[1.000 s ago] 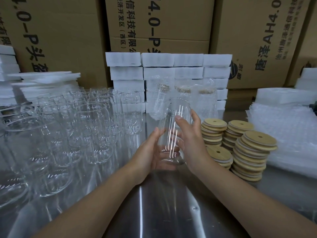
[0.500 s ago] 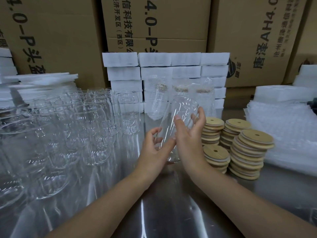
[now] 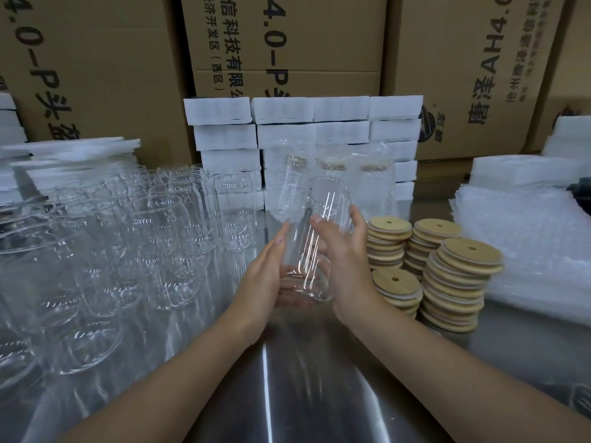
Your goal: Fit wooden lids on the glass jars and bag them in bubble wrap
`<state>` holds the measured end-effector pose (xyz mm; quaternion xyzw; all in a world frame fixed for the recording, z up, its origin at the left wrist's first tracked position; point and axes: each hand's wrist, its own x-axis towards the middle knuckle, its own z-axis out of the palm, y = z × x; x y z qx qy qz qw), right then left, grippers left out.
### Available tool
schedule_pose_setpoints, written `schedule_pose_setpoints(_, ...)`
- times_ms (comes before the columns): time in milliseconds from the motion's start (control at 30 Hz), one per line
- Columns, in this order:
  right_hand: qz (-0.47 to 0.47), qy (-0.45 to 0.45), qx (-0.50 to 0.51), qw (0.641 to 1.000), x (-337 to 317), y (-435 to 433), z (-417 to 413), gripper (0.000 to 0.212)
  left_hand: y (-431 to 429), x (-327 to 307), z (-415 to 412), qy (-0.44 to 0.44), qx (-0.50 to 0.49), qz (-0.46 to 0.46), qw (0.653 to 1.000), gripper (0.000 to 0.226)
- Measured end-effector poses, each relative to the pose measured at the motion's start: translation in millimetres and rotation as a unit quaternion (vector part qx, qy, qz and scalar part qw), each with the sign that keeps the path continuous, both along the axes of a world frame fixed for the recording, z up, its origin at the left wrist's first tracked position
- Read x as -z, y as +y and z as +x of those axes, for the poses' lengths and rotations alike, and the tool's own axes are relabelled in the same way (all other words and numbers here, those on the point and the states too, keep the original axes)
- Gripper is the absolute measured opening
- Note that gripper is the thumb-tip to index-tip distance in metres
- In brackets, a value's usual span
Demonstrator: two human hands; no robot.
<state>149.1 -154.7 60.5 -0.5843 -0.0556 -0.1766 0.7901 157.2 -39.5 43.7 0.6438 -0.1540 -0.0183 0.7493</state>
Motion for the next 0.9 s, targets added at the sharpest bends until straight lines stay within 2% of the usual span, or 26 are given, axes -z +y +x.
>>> schedule_pose_setpoints(233, 0.059, 0.034, -0.036, 0.997, -3.7, 2.6, -0.3, 0.088, 3.9, -2.1, 4.9, 0.045, 0.065, -0.008, 0.997, 0.061)
schedule_pose_setpoints(367, 0.046, 0.025, -0.012, 0.999, -5.0, 1.5, -1.5, 0.081, 5.0, -1.2, 3.1, 0.064, 0.089, -0.012, 0.994, 0.051)
schedule_pose_setpoints(467, -0.015, -0.008, 0.010, 1.000, -6.1, 2.1, -5.3, 0.083, 3.3, 0.9, 2.4, 0.064, 0.101, -0.023, 0.993, 0.053)
schedule_pose_setpoints(567, -0.081, -0.043, 0.041, 0.995, -5.4, 5.2, -8.8, 0.086, 0.8, 2.0, 0.4, 0.061, 0.110, -0.030, 0.992, 0.072)
schedule_pose_setpoints(633, -0.124, -0.053, 0.059, 0.989, -5.9, 7.1, -10.5, 0.086, 0.7, 3.5, -1.8, 0.055, 0.109, -0.028, 0.992, 0.076)
schedule_pose_setpoints(700, -0.140, -0.054, 0.046, 0.988, -8.4, 7.5, -12.5, 0.081, 2.3, 4.6, -3.1, 0.051, 0.098, -0.041, 0.993, 0.069)
schedule_pose_setpoints(767, -0.178, -0.066, 0.037, 0.981, -14.4, 5.0, -14.3, 0.068, 2.3, 4.1, -3.4, 0.062, 0.072, -0.055, 0.994, 0.071)
schedule_pose_setpoints(833, -0.250, -0.098, 0.076, 0.960, -24.1, -5.5, -13.4, 0.048, 1.3, 3.4, -3.3, 0.072, 0.050, -0.069, 0.994, 0.076)
schedule_pose_setpoints(900, -0.360, -0.128, 0.182, 0.906, -33.4, -24.5, -8.3, 0.037, 1.2, 2.6, -4.2, 0.073, 0.033, -0.078, 0.994, 0.080)
